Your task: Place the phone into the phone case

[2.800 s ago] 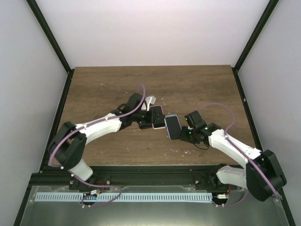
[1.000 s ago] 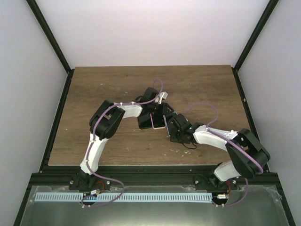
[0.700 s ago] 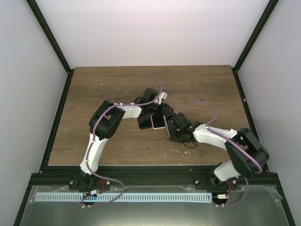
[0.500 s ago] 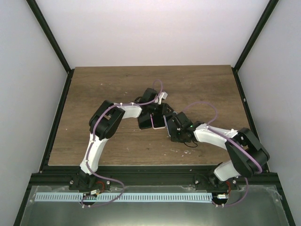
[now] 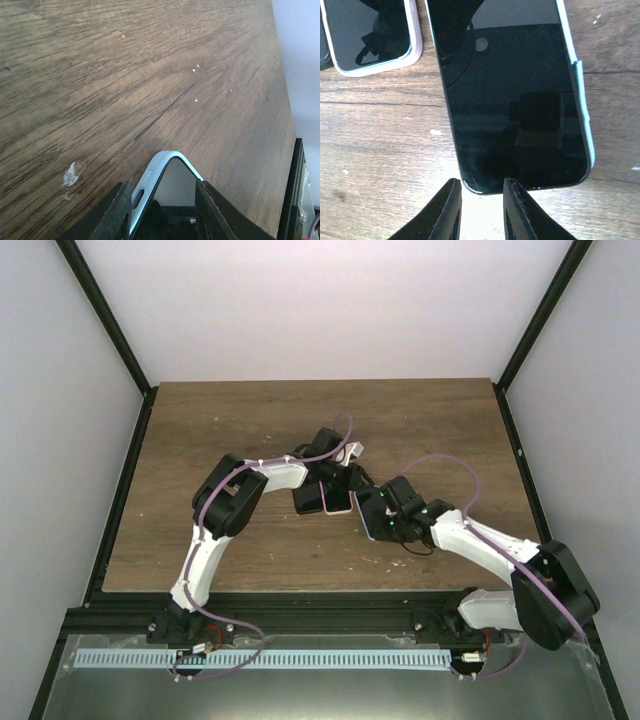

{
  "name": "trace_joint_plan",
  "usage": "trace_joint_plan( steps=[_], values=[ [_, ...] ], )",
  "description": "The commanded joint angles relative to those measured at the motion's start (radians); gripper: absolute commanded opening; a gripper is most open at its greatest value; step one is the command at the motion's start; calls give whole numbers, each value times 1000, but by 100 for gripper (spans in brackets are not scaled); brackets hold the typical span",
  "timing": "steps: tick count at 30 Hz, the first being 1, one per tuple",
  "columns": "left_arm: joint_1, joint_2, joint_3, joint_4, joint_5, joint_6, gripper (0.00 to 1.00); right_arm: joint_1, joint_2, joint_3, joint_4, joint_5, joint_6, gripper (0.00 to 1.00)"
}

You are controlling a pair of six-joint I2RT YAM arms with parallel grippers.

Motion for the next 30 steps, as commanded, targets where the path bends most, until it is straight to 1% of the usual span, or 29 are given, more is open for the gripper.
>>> trace_joint_plan(
  steps=[1,5,9,12,16,22,24,26,28,30],
  values=[
    [-20,2,11,-82,41,-2,37,-22,31,58,-46,54,-49,24],
    [-19,-17,22,-103,20,4,38,-30,52,58,-46,60,-63,23],
    [-15,-12,32,-120,15,14,38,-31,46,18,-7,43,-52,23],
    [-16,-15,29,-112,16,9,38,-31,87,-3,38,47,-59,23],
    [-17,-30,26,-117,7,9,38,-31,152,-6,53,68,-57,21],
    [-14,-72,14,-134,-27,16,37,-31,178,-30,62,102,-47,20],
    [-13,-96,1,-133,-43,15,38,-32,175,-25,49,110,-46,20],
    [-12,-122,-4,-147,-65,21,39,-36,139,-5,27,120,-49,20],
    [-14,-146,-6,-175,-95,28,41,-61,91,15,18,115,-67,24],
    [-14,-167,-21,-189,-109,30,42,-119,50,25,33,73,-104,27]
  ],
)
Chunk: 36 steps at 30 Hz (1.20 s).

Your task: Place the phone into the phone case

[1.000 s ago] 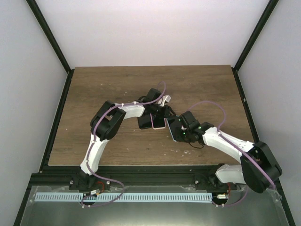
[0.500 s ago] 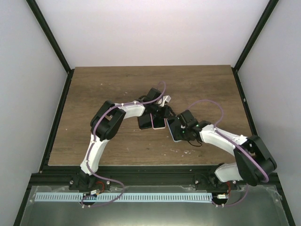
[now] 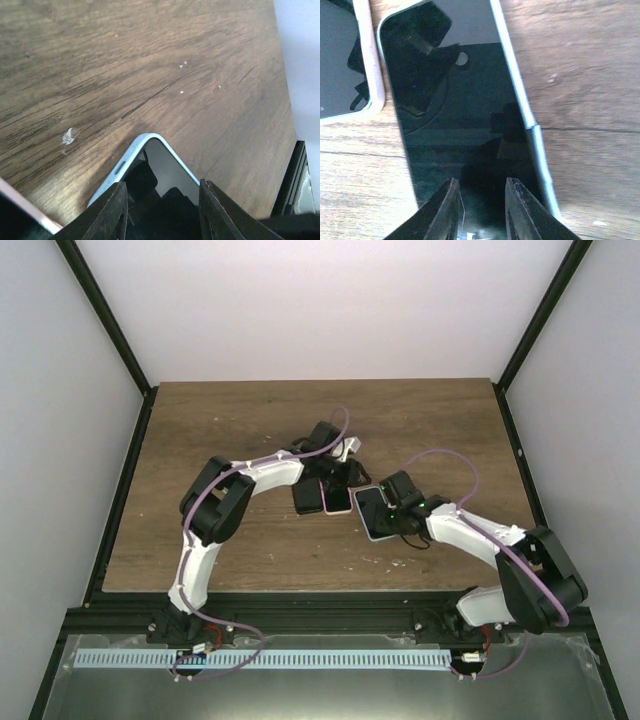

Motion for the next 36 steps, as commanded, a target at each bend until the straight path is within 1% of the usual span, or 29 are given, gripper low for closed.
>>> trace_joint_plan(
  steps=[1,3,6,9,12,13,18,24,29,36],
  values=[
    [-8,-83,-34,-36,-48,19,42,-109,-70,14,-58,-49,-68,30],
    [-12,-101,-68,-28,-46,13,42,-154,-69,21,-40,-104,-94,37],
    [-18,-119,-122,-30,-55,-7,43,-165,-50,9,11,-194,-99,45],
    [-22,-141,-190,17,-42,-33,44,-174,-24,-21,62,-210,-86,55],
    [-29,-159,-240,51,-28,-52,44,-223,21,-48,134,-271,-104,63],
    [-31,-164,-250,58,-21,-58,45,-237,35,-54,155,-294,-115,64],
    [-38,-194,-306,75,-9,-79,45,-244,60,-93,236,-358,-141,66],
    [-41,-227,-342,98,-1,-101,44,-244,71,-145,329,-469,-108,66],
    [-48,-253,-338,87,-7,-103,43,-244,83,-179,401,-548,-75,65],
    [-70,-268,-405,111,-26,-166,40,-244,108,-191,452,-586,-52,64]
  ],
)
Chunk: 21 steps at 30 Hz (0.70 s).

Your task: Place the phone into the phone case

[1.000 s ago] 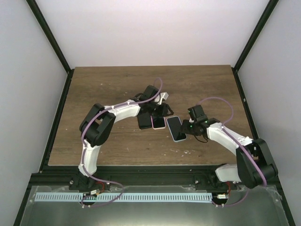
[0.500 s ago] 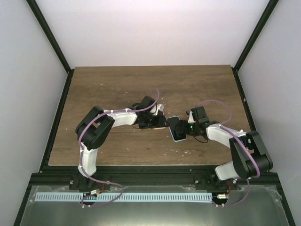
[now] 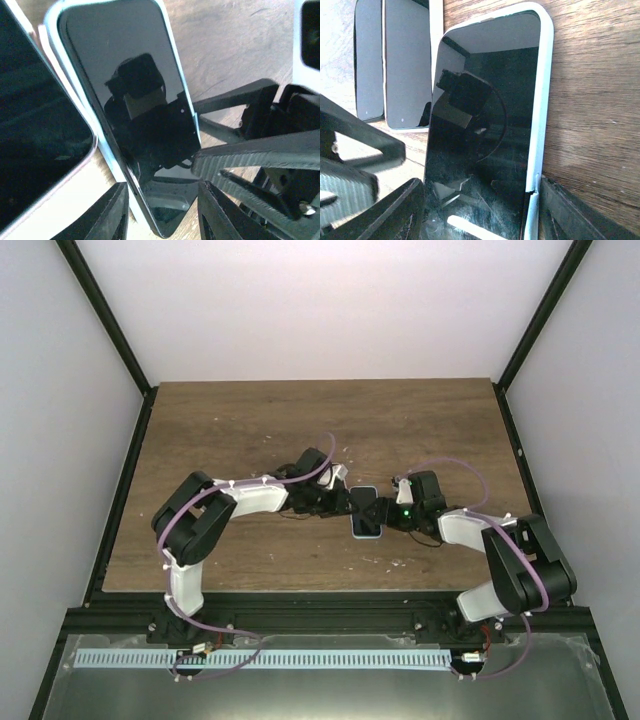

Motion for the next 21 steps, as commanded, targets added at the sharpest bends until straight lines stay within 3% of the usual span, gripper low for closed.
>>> trace_joint_plan(
  steps=[1,8,16,21],
  values=[
    [-17,-18,-44,14,-20,-34,39,2,38,-25,17,-70,39,63],
    [-22,-3,-73,54,-4,-49,32,2,33,-68,129,-139,135,63],
    [-22,-16,-115,37,-13,-37,15,2,2,-87,242,-219,234,63],
    [-22,-31,-132,27,-24,-33,13,2,-18,-101,286,-240,278,63]
  ],
)
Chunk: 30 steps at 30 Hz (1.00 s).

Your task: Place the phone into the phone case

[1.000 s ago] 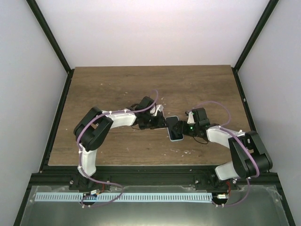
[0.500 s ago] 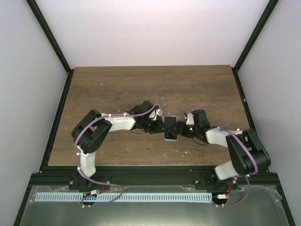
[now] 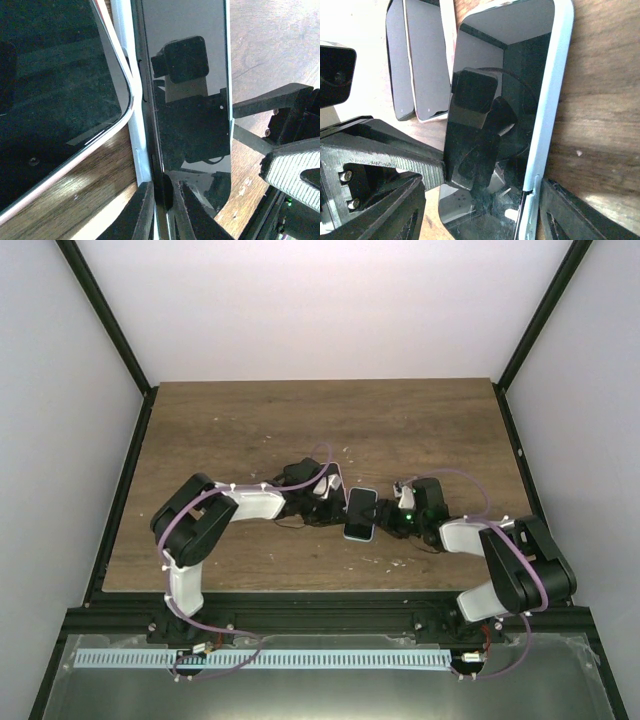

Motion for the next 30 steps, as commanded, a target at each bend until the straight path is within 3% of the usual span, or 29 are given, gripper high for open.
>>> trace_joint_plan(
  steps=[1,8,18,24,30],
  values=[
    [-9,-22,-28,-15,0,7,14,11,-26,-15,95,-123,67,63],
    [-9,-33,-31,-39,-20,21,20,11,-23,-59,184,-162,125,63],
    [-8,-56,-70,-3,5,-8,15,9,-28,-115,274,-151,199,60],
    [-8,-46,-76,43,42,-40,15,9,29,-117,297,-157,188,40],
    [-8,-47,-92,75,57,-62,15,10,50,-111,312,-158,192,28]
  ],
)
